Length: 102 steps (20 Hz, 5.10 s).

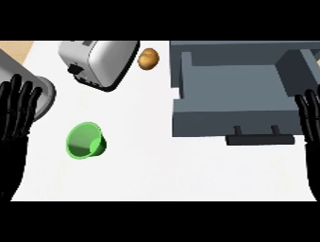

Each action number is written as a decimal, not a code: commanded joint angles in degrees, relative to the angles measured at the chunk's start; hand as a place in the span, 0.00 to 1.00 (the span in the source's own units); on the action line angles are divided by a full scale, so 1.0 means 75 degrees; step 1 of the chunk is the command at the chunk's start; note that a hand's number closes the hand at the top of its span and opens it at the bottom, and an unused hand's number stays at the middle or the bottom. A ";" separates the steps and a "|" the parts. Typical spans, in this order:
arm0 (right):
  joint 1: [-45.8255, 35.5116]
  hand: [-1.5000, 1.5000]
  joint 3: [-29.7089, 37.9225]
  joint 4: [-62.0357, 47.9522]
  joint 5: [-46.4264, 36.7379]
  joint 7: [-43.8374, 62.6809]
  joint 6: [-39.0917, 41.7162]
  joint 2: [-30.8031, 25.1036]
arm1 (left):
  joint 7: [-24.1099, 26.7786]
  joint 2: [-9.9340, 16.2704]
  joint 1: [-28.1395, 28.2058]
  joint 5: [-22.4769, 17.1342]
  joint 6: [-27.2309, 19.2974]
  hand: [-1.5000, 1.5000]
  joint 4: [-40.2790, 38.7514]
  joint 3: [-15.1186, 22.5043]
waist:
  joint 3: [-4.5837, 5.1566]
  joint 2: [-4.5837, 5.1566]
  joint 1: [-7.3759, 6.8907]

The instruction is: Pick up the cup, place it into the drawer and close the drawer

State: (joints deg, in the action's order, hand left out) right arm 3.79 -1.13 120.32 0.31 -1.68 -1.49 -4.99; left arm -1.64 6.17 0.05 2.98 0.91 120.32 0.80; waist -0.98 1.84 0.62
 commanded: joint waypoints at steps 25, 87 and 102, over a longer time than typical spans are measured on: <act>-0.0835 0.00 0.0522 -0.0730 -0.0034 0.0146 0.0806 -0.0559 | 0.1417 0.0915 0.0569 -0.3236 0.4065 0.00 -0.3852 -0.1471 | 0.0135 -0.0238 -0.0078; -0.1229 0.00 0.0852 -0.1396 0.0036 -0.0040 0.1385 -0.0405 | 0.8506 0.0983 -0.3688 0.0132 0.4557 0.00 -1.4293 -0.1657 | 0.0172 -0.0131 0.0130; -0.1154 0.00 0.1072 -0.1656 0.0106 -0.0177 0.1543 -0.0580 | 0.8218 0.0731 -0.3583 -0.1179 0.4378 1.00 -1.3784 -0.2558 | 0.0153 -0.0182 -0.0040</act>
State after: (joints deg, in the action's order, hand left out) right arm -4.73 6.22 109.56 1.66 -1.86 10.19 -9.04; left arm 51.95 11.03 -28.75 -2.04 30.29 16.07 -14.50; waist 0.25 0.60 1.23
